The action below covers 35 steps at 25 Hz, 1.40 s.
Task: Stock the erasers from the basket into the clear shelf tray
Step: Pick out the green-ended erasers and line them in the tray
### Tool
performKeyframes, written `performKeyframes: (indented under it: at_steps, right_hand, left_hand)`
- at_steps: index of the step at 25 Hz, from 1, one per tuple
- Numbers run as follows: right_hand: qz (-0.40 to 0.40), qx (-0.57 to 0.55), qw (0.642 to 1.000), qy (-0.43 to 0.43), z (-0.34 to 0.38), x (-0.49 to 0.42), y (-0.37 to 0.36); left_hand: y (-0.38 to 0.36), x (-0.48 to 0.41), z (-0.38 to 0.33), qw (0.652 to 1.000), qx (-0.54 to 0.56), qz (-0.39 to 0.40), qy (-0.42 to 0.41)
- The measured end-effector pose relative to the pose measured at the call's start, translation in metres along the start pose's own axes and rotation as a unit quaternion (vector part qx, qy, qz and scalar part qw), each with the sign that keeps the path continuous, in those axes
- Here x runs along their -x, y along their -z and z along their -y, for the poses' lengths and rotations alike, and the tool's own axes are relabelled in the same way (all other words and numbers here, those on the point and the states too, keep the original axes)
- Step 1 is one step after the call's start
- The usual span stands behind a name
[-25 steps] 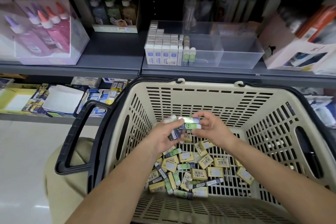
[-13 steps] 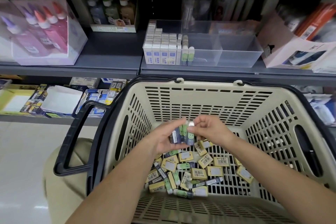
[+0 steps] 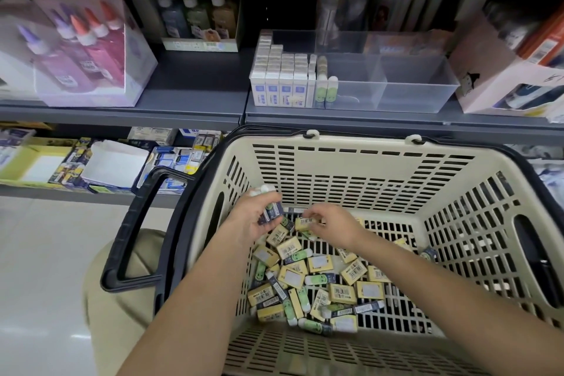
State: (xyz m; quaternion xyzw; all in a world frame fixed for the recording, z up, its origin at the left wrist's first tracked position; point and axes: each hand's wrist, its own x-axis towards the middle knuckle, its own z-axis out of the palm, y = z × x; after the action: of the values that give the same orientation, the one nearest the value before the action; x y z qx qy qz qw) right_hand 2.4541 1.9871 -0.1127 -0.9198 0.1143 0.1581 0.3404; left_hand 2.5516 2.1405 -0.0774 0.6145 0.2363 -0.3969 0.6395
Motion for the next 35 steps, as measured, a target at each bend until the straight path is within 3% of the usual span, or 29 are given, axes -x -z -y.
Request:
performKeyframes:
  at_steps: [4,9,12,15,18,22,24,25,27,29,35]
  right_hand:
    - [-0.005,0.084,0.993,0.081,0.021,-0.029,-0.036]
    - [0.0,0.131,0.99,-0.048,0.021,-0.05,-0.05]
    - [0.06,0.058,0.989,-0.119,0.002,-0.044,-0.031]
    - [0.006,-0.111,0.981,-0.159,-0.02,-0.029,-0.018]
    - [-0.028,-0.284,0.954,-0.09,-0.003,-0.017,-0.02]
    - [0.001,-0.309,0.951,0.013,0.023,-0.019,-0.023]
    - [-0.01,-0.321,0.947,-0.008,0.018,-0.022,-0.017]
    - [-0.045,-0.278,0.959,-0.034,0.012,-0.024,-0.016]
    - [-0.098,-0.085,0.99,-0.053,-0.002,-0.029,-0.018]
    - [-0.091,0.057,0.994,-0.039,-0.005,-0.033,-0.028]
    - [-0.075,0.176,0.98,-0.063,0.004,-0.039,-0.04]
  left_hand:
    - [0.002,-0.001,0.0,1.0,-0.01,0.007,0.011]
    - [0.001,-0.005,0.002,1.0,-0.014,0.012,0.002]
    - [0.003,-0.008,0.009,0.999,-0.048,0.006,0.007]
    - [0.006,-0.009,0.024,0.994,-0.104,-0.002,0.043]
    - [0.005,-0.008,0.031,0.996,-0.042,0.032,0.077]
    - [0.004,-0.01,0.032,0.995,0.036,0.072,0.064]
    - [0.006,-0.014,0.034,0.997,0.031,0.044,0.053]
    - [0.007,-0.016,0.035,0.998,0.023,0.03,0.05]
    - [0.008,-0.018,0.037,0.999,0.001,0.016,0.052]
    - [0.008,-0.019,0.039,0.998,-0.016,0.015,0.059]
    - [0.011,-0.02,0.042,0.997,-0.024,0.015,0.076]
